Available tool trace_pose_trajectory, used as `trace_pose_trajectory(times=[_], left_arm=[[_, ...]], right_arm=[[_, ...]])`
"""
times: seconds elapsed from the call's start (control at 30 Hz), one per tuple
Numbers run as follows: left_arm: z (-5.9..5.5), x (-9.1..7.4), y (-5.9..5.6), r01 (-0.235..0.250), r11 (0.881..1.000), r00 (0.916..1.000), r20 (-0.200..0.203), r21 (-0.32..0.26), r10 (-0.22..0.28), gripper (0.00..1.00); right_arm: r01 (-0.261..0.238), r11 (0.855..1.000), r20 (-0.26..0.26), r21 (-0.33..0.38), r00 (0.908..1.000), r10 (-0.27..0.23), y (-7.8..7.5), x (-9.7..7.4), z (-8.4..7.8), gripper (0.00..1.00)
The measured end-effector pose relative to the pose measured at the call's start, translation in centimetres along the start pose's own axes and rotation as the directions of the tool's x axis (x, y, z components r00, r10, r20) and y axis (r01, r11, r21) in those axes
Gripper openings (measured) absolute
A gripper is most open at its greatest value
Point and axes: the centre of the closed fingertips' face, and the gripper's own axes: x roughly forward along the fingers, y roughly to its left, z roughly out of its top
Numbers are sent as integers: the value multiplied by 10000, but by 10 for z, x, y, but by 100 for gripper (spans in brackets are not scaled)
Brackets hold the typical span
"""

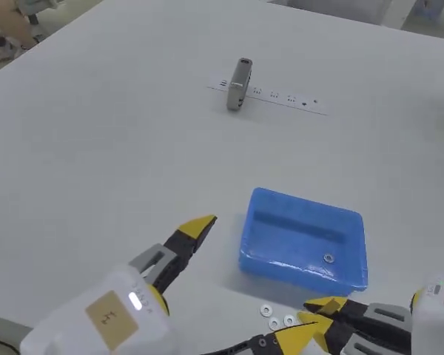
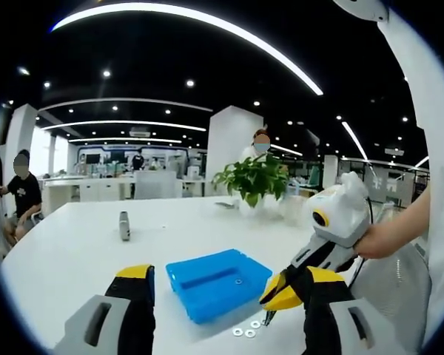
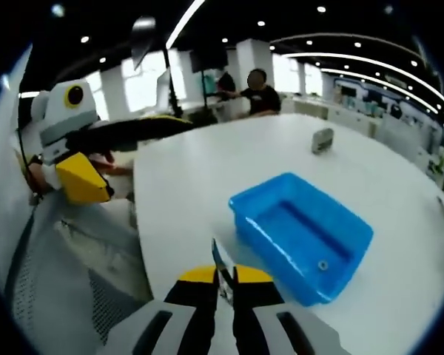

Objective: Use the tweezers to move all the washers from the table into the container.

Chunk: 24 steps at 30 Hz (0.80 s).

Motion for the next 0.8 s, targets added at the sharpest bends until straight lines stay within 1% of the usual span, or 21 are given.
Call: trace_pose_trajectory(times=[0.1,0.23,0.3,0.33,0.4,0.53,0.6,0.67,0.73,0.77,0.8], left_arm=[[-1,0,0,-30,10000,10000,-71,40,30,83],[-1,0,0,-7,10000,10000,-63,8,7,83],[0,0,-1,47,10000,10000,2,-9,-47,83],[1,0,-1,28,10000,10000,8,12,-28,83],[0,0,-1,-3,10000,10000,-4,-9,3,83],[1,0,0,-50,10000,10000,40,-48,50,83],[1,-1,1,-98,9999,9999,44,-42,98,83],[1,-1,2,-143,9999,9999,6,-49,143,83],[0,-1,3,-178,9998,9998,-7,-79,178,82],[0,-1,4,-204,9998,9998,-45,-79,203,82],[-1,-1,4,-216,9997,9998,-55,-74,216,82]], right_arm=[[109,9999,10,-67,9999,-109,2,3,-1,4],[204,9990,-217,-400,9995,-212,1,5,-7,4],[231,9986,-178,-484,9996,-240,1,4,-9,4],[265,9989,-139,-397,9995,-271,-1,4,-9,4],[364,9993,-85,-43,9993,-365,-5,2,-11,3],[336,9975,91,626,9994,-342,-10,0,-11,3],[339,9931,175,1123,9992,-361,-12,0,-11,3],[397,9830,277,1794,9986,-454,-17,-2,-11,3],[381,9780,526,2051,9974,-499,-20,-5,-6,3],[388,9777,543,2064,9972,-510,-21,-5,-6,3],[400,9750,665,2184,9962,-558,-24,-7,-3,3]])
